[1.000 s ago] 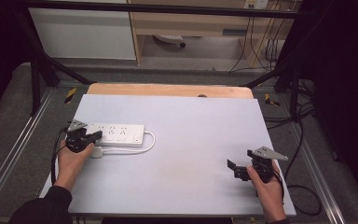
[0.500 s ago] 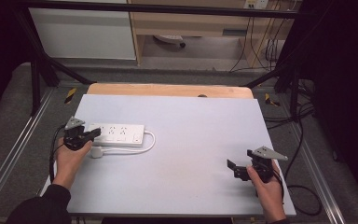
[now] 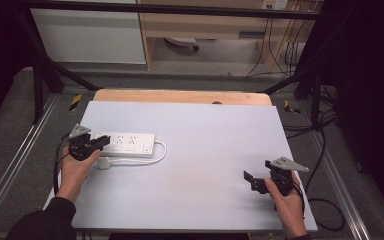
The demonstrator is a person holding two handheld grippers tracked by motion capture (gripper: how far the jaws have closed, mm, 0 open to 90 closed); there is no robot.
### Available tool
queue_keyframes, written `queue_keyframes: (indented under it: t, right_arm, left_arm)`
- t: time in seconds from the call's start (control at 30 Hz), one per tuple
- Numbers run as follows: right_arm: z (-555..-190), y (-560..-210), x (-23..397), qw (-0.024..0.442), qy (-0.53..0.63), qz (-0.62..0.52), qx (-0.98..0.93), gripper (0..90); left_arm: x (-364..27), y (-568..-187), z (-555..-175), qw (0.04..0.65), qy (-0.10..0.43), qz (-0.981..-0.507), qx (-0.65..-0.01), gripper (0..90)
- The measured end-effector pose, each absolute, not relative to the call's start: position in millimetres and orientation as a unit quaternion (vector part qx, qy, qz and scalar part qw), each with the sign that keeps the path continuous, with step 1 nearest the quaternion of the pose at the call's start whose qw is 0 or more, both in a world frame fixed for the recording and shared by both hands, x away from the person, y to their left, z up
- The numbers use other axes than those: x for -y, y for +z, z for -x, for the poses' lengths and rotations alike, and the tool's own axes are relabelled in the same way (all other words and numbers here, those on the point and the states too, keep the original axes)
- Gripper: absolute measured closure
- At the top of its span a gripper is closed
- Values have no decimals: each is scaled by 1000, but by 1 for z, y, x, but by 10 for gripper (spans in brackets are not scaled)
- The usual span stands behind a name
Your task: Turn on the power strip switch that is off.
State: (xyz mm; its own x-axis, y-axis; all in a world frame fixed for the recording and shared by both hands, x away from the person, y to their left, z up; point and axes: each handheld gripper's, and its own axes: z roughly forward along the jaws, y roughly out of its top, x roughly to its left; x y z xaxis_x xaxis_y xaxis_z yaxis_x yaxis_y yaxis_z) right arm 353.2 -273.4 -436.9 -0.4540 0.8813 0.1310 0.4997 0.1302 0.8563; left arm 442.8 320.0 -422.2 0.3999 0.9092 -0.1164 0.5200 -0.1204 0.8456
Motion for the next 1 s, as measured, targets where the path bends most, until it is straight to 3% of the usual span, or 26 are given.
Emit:
queue_keyframes:
  t: [0.5,0.7,0.87,1.0]
  right_arm:
    - [-353,-437,273,209,454,-478,-722,26]
    - [-353,-437,273,209,454,-478,-722,26]
    - [-353,-437,273,209,454,-478,-722,26]
    - [-353,-437,273,209,455,-477,-722,26]
  left_arm:
    - [-315,-418,-444,454,229,-702,-498,516]
    - [-306,-415,-444,458,236,-704,-489,325]
    - [-300,-414,-444,466,236,-696,-492,99]
    - [-296,-412,-442,473,225,-690,-500,75]
